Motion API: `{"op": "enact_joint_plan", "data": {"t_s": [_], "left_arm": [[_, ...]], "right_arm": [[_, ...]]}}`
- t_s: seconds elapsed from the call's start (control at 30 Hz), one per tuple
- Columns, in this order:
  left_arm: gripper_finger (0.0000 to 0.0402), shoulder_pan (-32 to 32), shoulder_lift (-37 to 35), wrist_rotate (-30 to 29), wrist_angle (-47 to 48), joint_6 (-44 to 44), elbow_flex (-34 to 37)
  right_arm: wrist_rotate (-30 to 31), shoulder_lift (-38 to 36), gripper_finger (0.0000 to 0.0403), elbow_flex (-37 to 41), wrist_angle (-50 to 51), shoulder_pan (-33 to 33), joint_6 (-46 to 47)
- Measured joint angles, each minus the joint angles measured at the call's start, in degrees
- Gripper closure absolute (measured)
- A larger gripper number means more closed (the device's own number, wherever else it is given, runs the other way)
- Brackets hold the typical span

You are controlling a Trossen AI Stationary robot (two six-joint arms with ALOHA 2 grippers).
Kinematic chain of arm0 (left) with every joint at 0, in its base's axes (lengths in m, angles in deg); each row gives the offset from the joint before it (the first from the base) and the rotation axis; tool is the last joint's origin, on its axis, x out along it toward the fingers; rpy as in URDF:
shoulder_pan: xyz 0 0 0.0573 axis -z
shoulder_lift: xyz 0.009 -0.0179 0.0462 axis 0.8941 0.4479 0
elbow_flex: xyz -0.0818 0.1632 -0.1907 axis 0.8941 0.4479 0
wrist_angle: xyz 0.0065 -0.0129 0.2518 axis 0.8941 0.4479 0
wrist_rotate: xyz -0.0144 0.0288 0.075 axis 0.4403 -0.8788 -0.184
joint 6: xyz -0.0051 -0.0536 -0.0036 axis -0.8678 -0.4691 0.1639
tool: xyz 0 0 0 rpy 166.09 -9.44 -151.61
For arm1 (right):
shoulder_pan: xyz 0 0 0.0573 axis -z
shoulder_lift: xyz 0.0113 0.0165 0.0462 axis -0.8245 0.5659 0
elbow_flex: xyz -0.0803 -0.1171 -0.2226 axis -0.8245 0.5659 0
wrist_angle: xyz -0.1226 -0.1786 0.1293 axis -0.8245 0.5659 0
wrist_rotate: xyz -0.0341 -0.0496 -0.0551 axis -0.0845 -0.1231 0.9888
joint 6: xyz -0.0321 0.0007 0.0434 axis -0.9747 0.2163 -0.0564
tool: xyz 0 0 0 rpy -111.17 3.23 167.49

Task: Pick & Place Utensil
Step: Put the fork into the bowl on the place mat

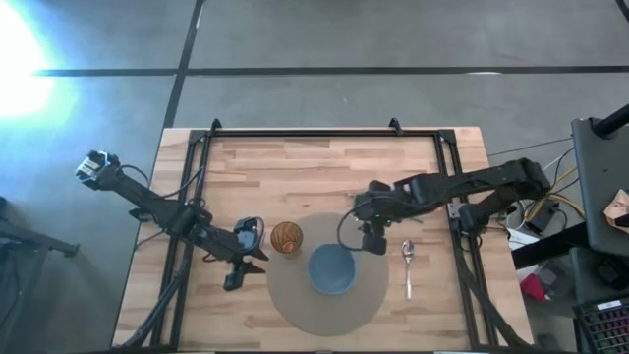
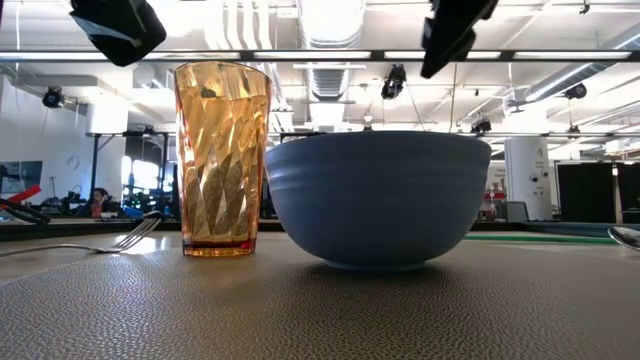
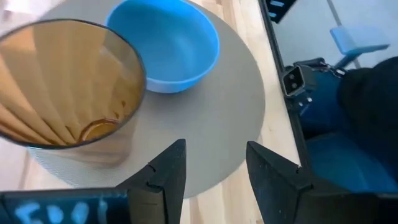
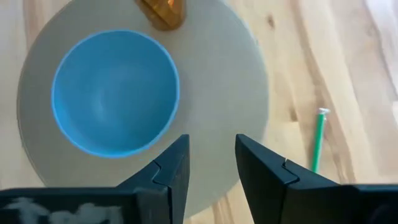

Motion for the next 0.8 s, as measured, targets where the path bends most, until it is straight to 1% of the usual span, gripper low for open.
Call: {"op": "enact_joint_plan", "data": {"t_s": [0.1,0.2,0.4,0.57,0.67,0.8], "left_arm": [[0.0243,0.00,-0.04,1.78,0.77,-0.22,-0.51],[0.0243,0.00,-0.09,1.90,2.92,-0.88,-2.53],[0.0243,0.00,-0.11,1.91,13.29,-4.90,-8.74],[0.0243,0.00,-0.13,1.93,21.87,-11.22,-12.65],[0.0243,0.04,-0.15,1.95,26.76,-16.90,-12.79],[0.0243,0.38,0.41,1.98,30.76,-25.50,-11.25]], "right_arm": [[1.48,-3.48,0.0284,3.15,-0.93,-0.15,1.71],[2.20,-6.53,0.0287,6.55,-2.26,-0.13,2.87],[2.70,-11.63,0.0292,12.36,-4.97,-0.13,5.79],[2.70,-15.24,0.0287,16.42,-7.88,-0.13,7.33],[2.70,-16.82,0.0283,18.33,-9.17,-0.13,7.65],[2.68,-18.53,0.0278,19.98,-10.00,-0.13,7.65]]}}
